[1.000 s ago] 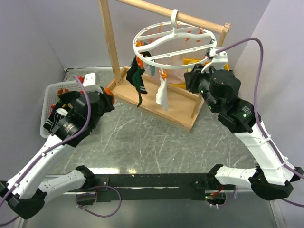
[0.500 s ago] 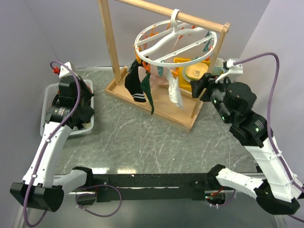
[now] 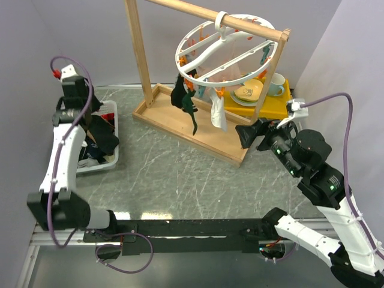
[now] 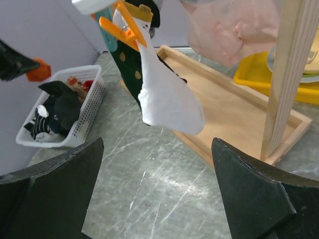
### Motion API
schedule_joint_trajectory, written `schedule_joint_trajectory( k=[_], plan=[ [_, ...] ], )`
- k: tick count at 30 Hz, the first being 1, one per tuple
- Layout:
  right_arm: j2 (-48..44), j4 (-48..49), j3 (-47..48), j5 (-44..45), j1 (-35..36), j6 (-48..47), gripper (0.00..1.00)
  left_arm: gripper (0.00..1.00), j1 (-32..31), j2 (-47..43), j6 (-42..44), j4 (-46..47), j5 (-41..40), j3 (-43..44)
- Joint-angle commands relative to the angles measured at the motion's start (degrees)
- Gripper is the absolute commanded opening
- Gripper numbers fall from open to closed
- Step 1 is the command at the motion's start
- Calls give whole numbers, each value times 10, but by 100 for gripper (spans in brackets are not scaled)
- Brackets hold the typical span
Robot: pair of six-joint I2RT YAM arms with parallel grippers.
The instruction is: Remove the socks clipped to the hanger
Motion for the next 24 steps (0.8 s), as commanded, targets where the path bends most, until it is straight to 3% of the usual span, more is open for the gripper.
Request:
schedule_joint_trajectory(
  k=[1,6,10,11,13,14,18,19,22,24],
  plan=[
    [-28,28,-10,-12,-3,15,97,1,65,73,1,19,85,94],
    [-34,16,-11,-4,-2,14,97,1,98,120,-14,23,125,90],
    [-44,14,-21,3,-2,15,97,1,112,145,-19,85,126,-11],
    [-44,14,-25,3,-3,15,97,10,117,158,-21,89,136,-20],
    [-45,13,-26,-2,-3,16,97,40,132,210,-20,65,192,19],
    [-44,10,-25,-2,-2,16,97,60,133,226,-14,9,196,48],
    [-43,10,-29,-13,-2,17,97,84,119,171,-10,27,152,72],
    [-41,8,-29,-16,-2,18,97,86,116,155,-8,40,139,55],
    [-39,4,-30,-22,-3,18,97,80,112,115,6,33,133,60],
    [-40,4,-32,-25,-2,17,97,66,112,87,13,16,118,63]
  ],
)
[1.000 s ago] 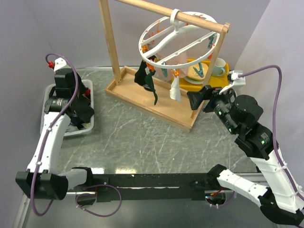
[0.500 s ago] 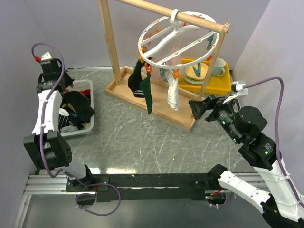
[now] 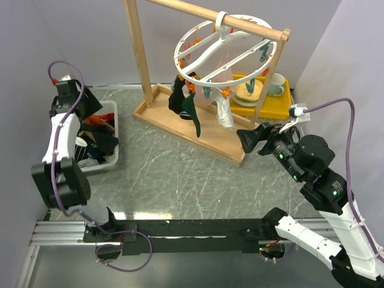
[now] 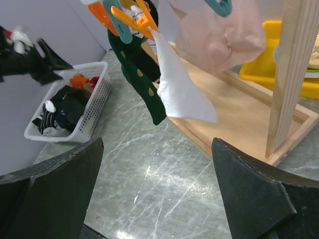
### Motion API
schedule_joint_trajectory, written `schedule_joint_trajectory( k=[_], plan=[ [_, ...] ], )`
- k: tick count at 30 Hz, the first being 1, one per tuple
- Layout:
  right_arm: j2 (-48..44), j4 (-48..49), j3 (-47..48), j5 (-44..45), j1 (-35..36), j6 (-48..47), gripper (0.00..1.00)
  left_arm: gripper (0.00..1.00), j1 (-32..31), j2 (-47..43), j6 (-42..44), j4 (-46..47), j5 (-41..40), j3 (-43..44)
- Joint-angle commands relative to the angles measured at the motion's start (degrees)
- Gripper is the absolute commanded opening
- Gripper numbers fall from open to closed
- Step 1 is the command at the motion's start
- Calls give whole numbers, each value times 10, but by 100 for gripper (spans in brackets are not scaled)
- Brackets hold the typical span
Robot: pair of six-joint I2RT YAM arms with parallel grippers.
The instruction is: Remove the socks clipped to the hanger
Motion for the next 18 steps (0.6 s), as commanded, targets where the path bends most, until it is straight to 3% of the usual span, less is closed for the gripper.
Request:
schedule_joint_trajectory(
  k=[1,4,7,11,13,18],
  plan=[
    [-7,8,-3,-12,-2,3,98,55,-5,-106,18,6,-23,27],
    [-8,5,-2,-13,-3,-1,97,41,-8,-161,16,20,-23,-21],
    [-12,4,-4,-13,-3,-2,97,4,-8,-218,9,70,-36,-102],
    [-16,-1,-8,-15,-2,1,97,1,-8,-207,-1,87,-31,-140],
    [-22,-6,-9,-19,-3,9,97,1,-5,-152,-12,72,-21,-114],
    [-50,-1,-24,-13,-2,27,98,1,26,0,-143,7,-17,-99]
  ],
)
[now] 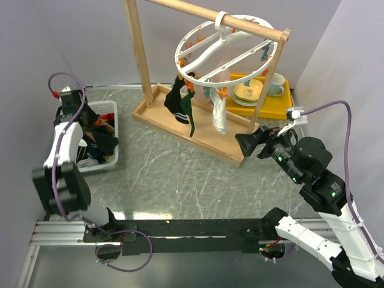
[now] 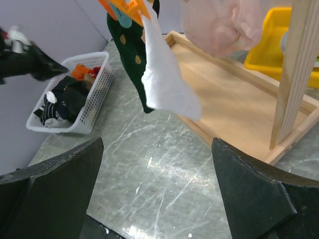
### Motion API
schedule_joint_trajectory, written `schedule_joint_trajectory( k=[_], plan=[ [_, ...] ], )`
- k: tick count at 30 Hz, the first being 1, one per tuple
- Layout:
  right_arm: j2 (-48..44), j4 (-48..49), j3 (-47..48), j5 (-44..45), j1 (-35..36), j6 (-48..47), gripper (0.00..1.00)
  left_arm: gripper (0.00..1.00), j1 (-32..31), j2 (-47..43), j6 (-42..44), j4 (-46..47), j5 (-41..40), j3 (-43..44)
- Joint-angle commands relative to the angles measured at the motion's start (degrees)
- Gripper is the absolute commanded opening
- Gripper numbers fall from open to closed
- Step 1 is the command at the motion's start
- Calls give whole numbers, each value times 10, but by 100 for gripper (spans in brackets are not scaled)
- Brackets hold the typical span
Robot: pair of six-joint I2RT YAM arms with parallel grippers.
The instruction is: Remove the socks clipped to the hanger
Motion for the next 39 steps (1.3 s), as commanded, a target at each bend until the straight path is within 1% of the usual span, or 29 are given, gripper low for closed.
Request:
schedule_joint_trajectory(
  k=[1,2,3,4,5,6,8,11,12,14,16,18,19,21,22,23,24,25,27,28,29,30,32,34,35,36,37,38,39],
  plan=[
    [-40,16,-20,11,-3,21,98,1,36,103,-116,-40,28,-14],
    [-45,20,-25,15,-3,22,98,1,45,113,-148,-21,39,-38],
    [-53,22,-32,16,-3,24,98,1,60,129,-166,40,52,-95],
    [-55,24,-38,16,-3,24,98,1,70,137,-183,69,70,-121],
    [-56,22,-40,17,-3,25,98,1,76,144,-197,103,130,-144],
    [-56,20,-40,17,-2,22,98,1,80,160,-198,134,155,-164],
    [-53,5,-35,19,-2,18,98,1,79,170,-181,120,183,-146],
    [-55,-1,-37,25,-3,8,99,1,60,129,-152,59,127,-99],
    [-58,0,-39,28,-2,4,99,1,45,86,-144,44,79,-79],
    [-62,2,-45,33,-3,2,99,2,33,43,-122,14,49,-60],
    [-66,9,-52,38,-3,3,99,7,21,-10,-107,-5,47,-32],
    [-68,15,-57,38,-3,2,99,10,18,-56,-85,-2,63,-16],
    [-66,20,-61,38,-3,-1,99,13,17,-70,-64,8,114,-16],
    [-59,26,-62,40,-3,-18,100,35,16,-113,-45,58,178,-34],
    [-54,28,-60,42,-3,-26,100,55,16,-129,-46,77,224,-46],
    [-50,27,-55,47,-3,-33,100,62,15,-157,-47,110,243,-65],
    [-40,26,-51,48,-2,-46,100,65,4,-170,-44,122,257,-71],
    [-36,23,-40,55,-2,-50,100,72,-7,-182,-31,130,274,-75],
    [-28,23,-29,55,-2,-59,100,82,-70,-204,0,143,291,-69],
    [-26,24,-23,55,-3,-61,100,92,-96,-207,34,143,302,-64],
    [-25,29,-22,55,-2,-62,100,97,-145,-209,46,140,302,-49],
    [-24,32,-20,55,-2,-64,100,99,-175,-208,56,136,302,-43],
    [-20,35,-19,59,-3,-63,100,99,-235,-208,59,139,292,-34],
    [-18,35,-18,63,-3,-62,100,99,-278,-210,49,160,274,-35],
    [-17,36,-18,66,-3,-59,100,100,-327,-209,49,163,254,-35],
    [-17,35,-20,77,-2,-49,100,99,-355,-207,51,165,206,-34],
    [-18,33,-21,87,-2,-41,100,99,-382,-204,58,168,178,-31],
    [-22,33,-23,98,-3,-26,100,99,-432,-194,62,169,157,-23],
    [-24,33,-27,122,-3,-18,100,99,-456,-186,66,168,111,-17]
  ],
)
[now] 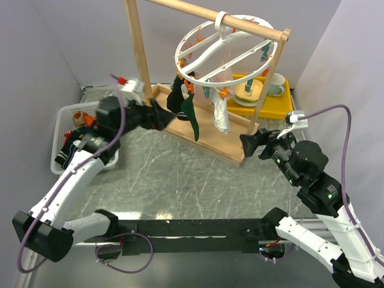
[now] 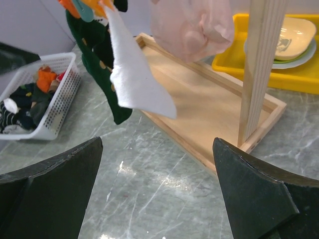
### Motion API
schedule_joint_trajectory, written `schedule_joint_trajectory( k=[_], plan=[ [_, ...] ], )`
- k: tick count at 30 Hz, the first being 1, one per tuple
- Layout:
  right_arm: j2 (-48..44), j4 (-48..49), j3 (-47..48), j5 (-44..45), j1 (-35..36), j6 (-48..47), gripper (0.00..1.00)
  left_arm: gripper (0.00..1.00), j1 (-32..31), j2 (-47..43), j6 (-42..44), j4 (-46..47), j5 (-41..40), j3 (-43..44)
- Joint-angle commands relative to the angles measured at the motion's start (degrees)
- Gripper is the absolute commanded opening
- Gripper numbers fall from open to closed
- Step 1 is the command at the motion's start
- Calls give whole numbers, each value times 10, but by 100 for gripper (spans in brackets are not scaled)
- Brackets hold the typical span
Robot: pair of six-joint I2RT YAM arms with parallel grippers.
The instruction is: Remove the socks clipped to the hanger
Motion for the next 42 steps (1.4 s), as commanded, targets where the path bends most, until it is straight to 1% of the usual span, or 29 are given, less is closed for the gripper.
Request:
schedule_joint_trajectory(
  k=[1,2,3,6,7,8,10,11,12,14,16,17,18,20,21,24,30,33,35,38,42],
  plan=[
    [-12,19,17,68,-3,37,100,97,-123,24,38,32,-137,46],
    [-16,16,16,81,-2,52,100,97,-163,42,42,29,-156,63],
    [-17,12,16,102,-3,61,100,96,-182,53,47,27,-195,71],
    [-15,-2,18,136,-2,93,100,95,-252,86,68,27,-248,103],
    [-10,-22,21,175,-2,107,100,95,-268,92,77,32,-289,107],
    [7,-38,24,195,-3,141,100,96,-296,100,82,51,-305,108],
    [33,-92,57,260,-3,192,100,97,-317,107,85,70,-344,107],
    [60,-154,71,274,-2,235,100,97,-330,115,82,77,-352,108],
    [71,-184,93,279,-2,252,100,98,-335,120,79,85,-360,108],
    [77,-198,95,276,-2,264,100,98,-350,137,66,92,-380,114],
    [63,-157,55,252,-3,234,100,99,-363,151,64,93,-394,119],
    [33,-123,31,209,-3,181,100,99,-375,166,67,108,-407,125],
    [16,-59,-16,184,-3,160,100,99,-380,173,70,111,-415,129],
    [-26,-18,-50,161,-3,139,100,99,-397,195,78,106,-440,150],
    [-34,-13,-63,168,-3,143,100,99,-401,203,80,103,-462,158],
    [-39,-33,-52,184,-2,138,100,100,-411,223,89,100,-491,180],
    [-13,-64,-16,171,-3,109,100,99,-414,240,82,100,-494,197],
    [-12,-49,-13,134,-3,81,100,99,-415,244,82,100,-496,202],
    [-13,-31,-10,106,-3,61,100,99,-415,246,81,100,-510,206],
    [-6,-28,11,94,-3,52,100,99,-415,250,82,100,-532,210],
    [11,-28,49,90,-3,47,100,99,-415,258,86,110,-532,214]
  ],
)
